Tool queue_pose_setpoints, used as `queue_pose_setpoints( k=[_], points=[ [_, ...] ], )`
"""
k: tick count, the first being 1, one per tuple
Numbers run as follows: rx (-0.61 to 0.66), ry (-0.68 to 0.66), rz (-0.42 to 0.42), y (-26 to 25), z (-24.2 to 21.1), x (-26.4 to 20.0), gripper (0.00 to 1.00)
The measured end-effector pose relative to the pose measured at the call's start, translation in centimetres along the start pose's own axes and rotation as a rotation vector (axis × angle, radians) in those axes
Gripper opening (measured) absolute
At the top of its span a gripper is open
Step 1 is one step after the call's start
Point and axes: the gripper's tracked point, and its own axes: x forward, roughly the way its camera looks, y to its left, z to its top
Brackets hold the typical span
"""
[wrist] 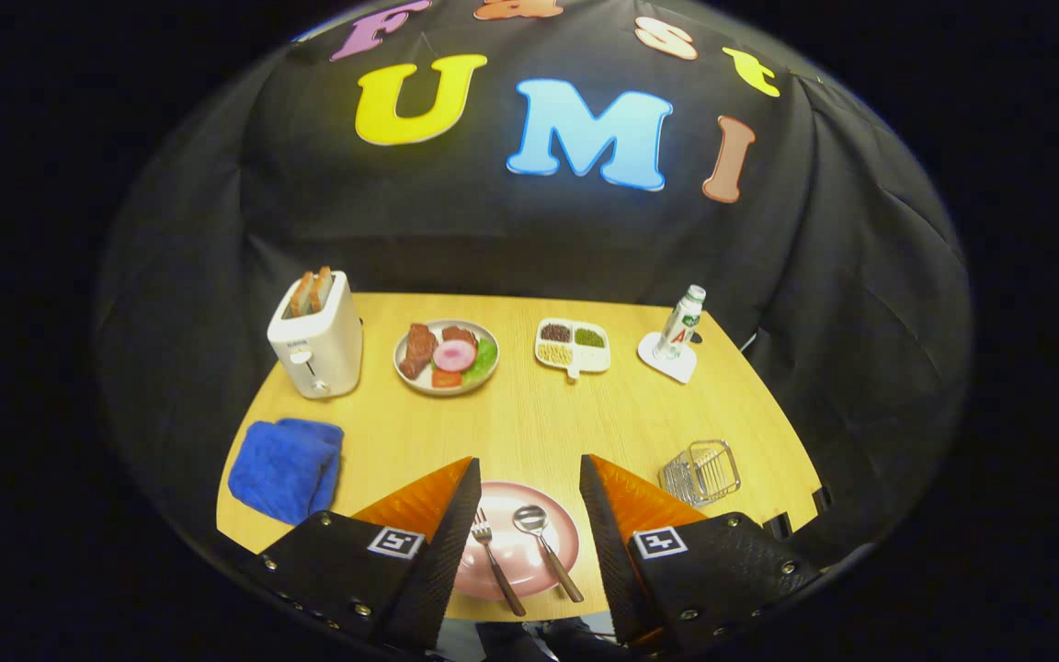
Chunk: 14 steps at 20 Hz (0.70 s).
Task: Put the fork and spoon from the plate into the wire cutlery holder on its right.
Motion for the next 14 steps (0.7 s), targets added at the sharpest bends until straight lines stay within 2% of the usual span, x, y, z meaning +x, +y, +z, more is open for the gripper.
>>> queue_pose_setpoints(
  k=[9, 14],
  points=[
    [-0.096, 0.42, -0.048, -1.1, -10.8, 5.7, 0.68],
    [-0.202, 0.586, -0.048, -1.3, -14.1, 8.0, 0.68]
  ],
)
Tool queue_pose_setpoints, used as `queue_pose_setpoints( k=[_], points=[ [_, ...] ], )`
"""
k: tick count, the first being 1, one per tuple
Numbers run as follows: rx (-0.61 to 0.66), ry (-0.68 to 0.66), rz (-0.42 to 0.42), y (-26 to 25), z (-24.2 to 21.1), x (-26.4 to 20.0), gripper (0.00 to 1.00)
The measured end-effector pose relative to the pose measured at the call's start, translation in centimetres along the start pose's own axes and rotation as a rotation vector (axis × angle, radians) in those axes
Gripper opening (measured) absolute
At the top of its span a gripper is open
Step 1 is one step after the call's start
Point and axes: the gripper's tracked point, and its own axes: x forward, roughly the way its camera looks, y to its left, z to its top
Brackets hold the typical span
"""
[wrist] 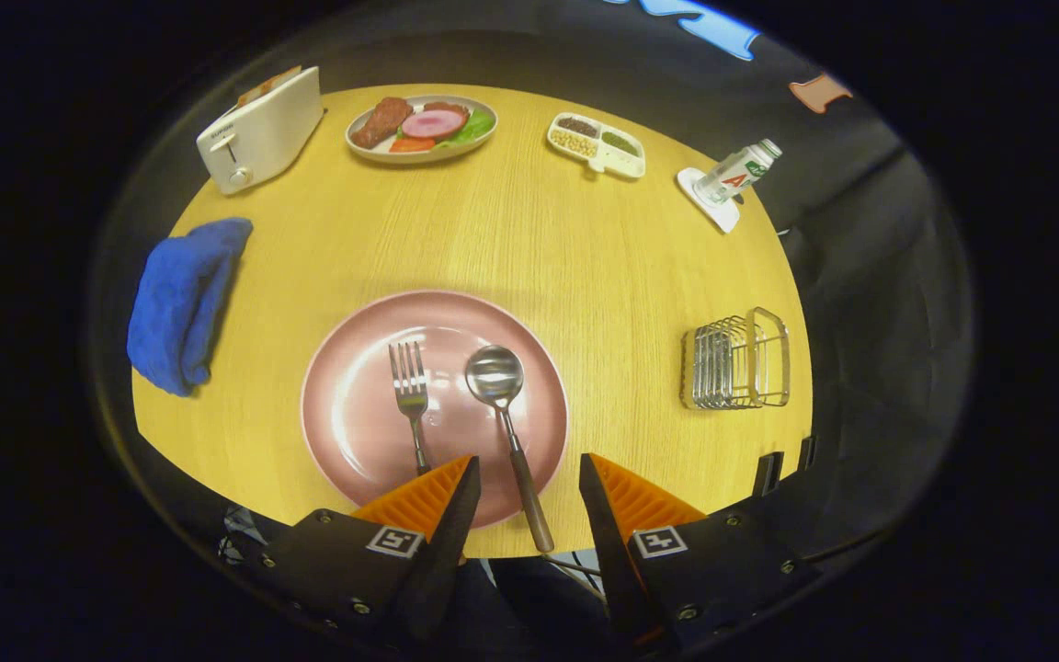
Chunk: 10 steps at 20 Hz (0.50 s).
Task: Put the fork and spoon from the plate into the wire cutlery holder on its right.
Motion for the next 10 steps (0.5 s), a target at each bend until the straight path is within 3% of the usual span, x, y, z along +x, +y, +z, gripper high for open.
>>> queue_pose_setpoints(
  k=[10],
  points=[
    [-0.093, 0.109, 0.045, 0.5, 0.1, 5.2, 0.65]
  ],
)
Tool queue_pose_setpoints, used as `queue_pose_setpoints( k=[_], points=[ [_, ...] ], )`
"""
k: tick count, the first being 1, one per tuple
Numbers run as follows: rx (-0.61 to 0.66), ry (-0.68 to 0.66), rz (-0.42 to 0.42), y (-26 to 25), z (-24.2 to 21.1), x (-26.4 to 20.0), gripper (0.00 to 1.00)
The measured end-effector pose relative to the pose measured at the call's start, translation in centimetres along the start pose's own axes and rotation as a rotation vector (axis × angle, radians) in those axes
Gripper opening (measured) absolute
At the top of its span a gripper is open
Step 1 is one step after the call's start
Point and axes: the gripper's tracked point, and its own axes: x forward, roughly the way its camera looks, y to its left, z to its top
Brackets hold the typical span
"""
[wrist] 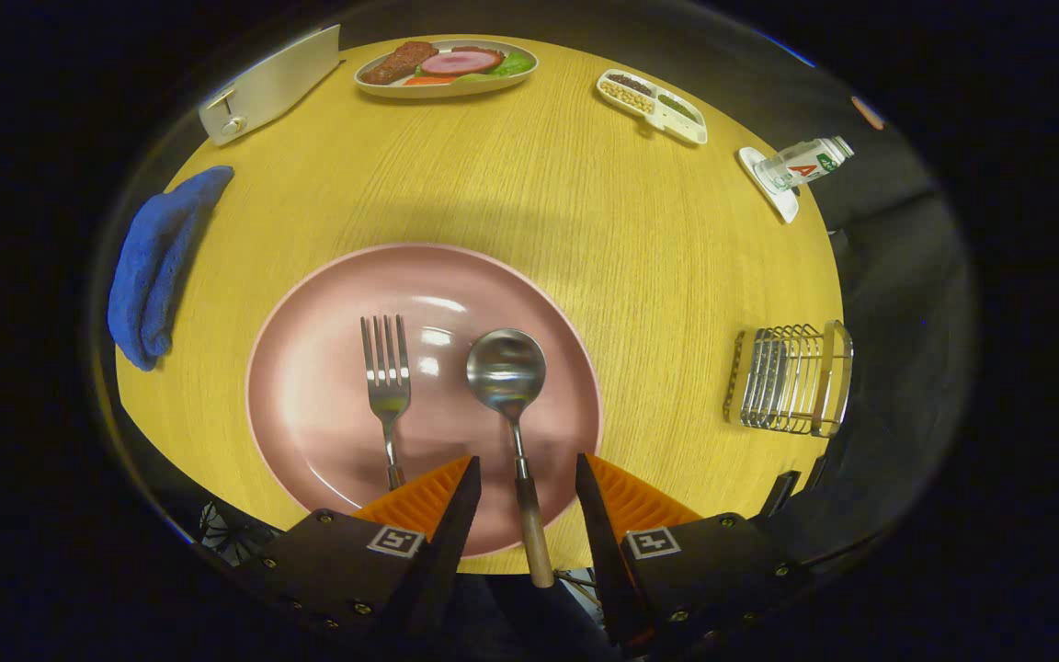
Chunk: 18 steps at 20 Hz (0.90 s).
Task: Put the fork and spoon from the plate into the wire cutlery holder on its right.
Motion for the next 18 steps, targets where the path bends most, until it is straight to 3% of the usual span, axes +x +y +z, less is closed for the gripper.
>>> queue_pose_setpoints(
  k=[3, 4, 5, 6, 8, 10, 14, 16, 18],
  points=[
    [-0.049, 0.008, 0.018, 0.4, 0.0, 0.9, 0.64],
    [-0.068, 0.008, 0.019, 0.5, 0.1, 1.1, 0.39],
    [-0.08, 0.016, 0.015, 0.4, -0.1, 1.5, 0.3],
    [-0.086, 0.027, 0.013, 0.4, -0.2, 1.5, 0.24],
    [-0.092, 0.022, 0.015, 0.6, -0.6, 3.2, 0.24],
    [-0.093, 0.031, 0.006, 0.5, -0.3, 1.9, 0.09],
    [-0.089, 0.011, -0.008, 0.3, 0.0, 1.1, 0.09],
    [-0.079, -0.005, -0.011, 0.1, 0.5, 0.3, 0.01],
    [-0.082, -0.003, -0.026, -0.1, 0.5, -0.2, 0.01]
  ],
)
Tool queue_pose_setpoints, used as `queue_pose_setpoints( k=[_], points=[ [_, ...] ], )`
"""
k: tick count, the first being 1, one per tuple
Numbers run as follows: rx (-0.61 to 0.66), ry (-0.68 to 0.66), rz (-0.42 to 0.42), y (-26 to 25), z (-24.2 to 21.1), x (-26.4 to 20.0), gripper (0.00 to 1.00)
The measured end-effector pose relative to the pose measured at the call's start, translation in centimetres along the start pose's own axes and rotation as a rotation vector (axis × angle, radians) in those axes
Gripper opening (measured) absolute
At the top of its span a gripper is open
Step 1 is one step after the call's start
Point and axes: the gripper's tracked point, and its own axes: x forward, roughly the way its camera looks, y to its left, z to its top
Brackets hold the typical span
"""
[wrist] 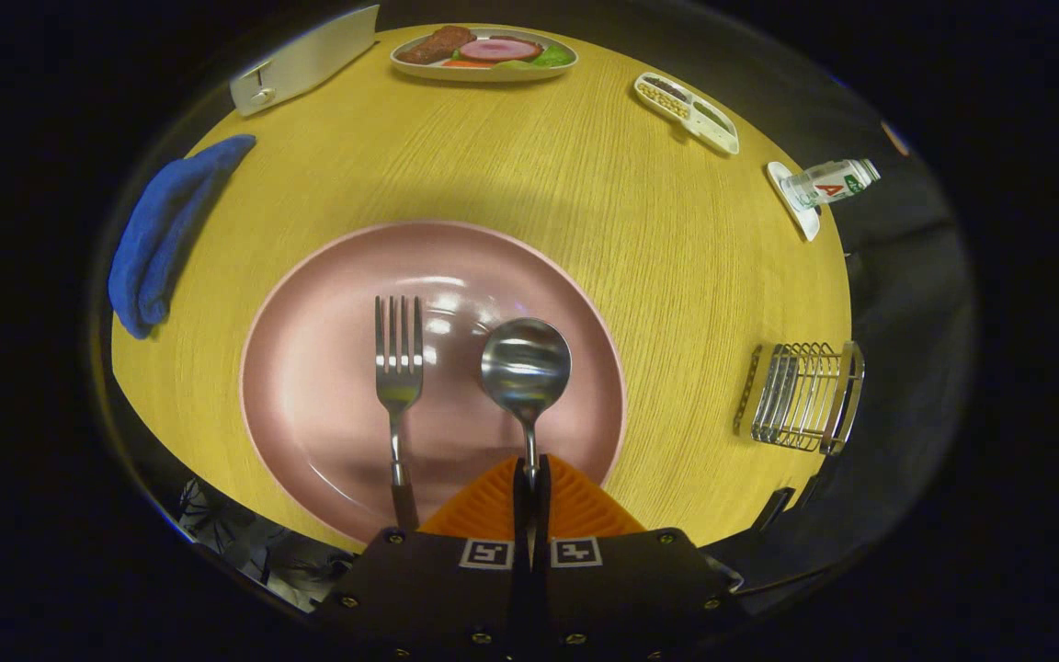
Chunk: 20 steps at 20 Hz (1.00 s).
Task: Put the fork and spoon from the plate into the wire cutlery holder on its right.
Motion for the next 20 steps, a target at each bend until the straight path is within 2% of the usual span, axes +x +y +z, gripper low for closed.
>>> queue_pose_setpoints(
  k=[8, 13, 20],
  points=[
    [0.014, -0.014, -0.106, -3.3, 0.1, -4.4, 0.01],
    [0.098, -0.038, -0.147, -6.8, 0.2, -6.9, 0.01],
    [0.227, -0.001, -0.246, -13.9, -1.6, -9.6, 0.01]
  ],
)
